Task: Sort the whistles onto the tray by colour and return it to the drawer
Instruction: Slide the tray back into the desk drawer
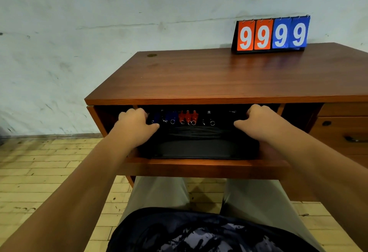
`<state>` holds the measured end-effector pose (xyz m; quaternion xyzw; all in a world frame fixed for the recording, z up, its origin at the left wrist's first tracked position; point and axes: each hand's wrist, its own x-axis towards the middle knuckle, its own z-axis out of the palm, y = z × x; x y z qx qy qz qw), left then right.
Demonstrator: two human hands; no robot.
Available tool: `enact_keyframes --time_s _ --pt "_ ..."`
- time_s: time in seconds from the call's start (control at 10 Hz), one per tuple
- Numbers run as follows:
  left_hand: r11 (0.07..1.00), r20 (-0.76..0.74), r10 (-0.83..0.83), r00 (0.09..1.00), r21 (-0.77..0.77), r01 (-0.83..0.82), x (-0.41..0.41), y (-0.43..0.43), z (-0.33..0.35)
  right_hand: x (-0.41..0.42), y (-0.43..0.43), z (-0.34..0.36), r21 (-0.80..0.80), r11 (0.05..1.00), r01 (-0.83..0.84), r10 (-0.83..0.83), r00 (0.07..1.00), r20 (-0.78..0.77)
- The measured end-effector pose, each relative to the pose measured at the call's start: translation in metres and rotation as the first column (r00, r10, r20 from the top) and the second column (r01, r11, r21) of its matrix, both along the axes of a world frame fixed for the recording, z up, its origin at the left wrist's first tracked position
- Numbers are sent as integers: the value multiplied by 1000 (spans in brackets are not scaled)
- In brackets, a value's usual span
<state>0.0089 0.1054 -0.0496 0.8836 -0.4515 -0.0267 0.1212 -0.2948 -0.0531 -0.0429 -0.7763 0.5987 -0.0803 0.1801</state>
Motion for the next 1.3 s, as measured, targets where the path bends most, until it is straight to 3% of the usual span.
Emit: enact_keyframes --time_s 0.1,0.2,0.3,0.6,0.8,1.2,1.3 --pt "962 -232 -267 935 -11 272 -21 22 3 1 31 15 3 981 -194 194 981 -32" --pt "880 -292 -382 877 174 441 -37 37 0 1 60 22 160 891 -425 440 895 -76" --pt "872 -196 -401 895 217 438 -43 34 -9 5 74 10 162 844 -512 537 807 -247" --pt "918 96 -392 915 101 383 -35 2 -13 21 58 -3 -247 790 -561 455 807 -377" --pt "893 305 -412 859 -54 447 -30 -29 0 35 34 -11 -452 729 -514 344 846 -407" --pt "850 124 -382 916 -342 401 -18 -77 9 60 -17 -24 -632 675 -382 291 924 -248" --pt "850 52 -354 934 -399 345 -9 -96 25 66 -39 -3 -594 726 -347 289 937 -194"
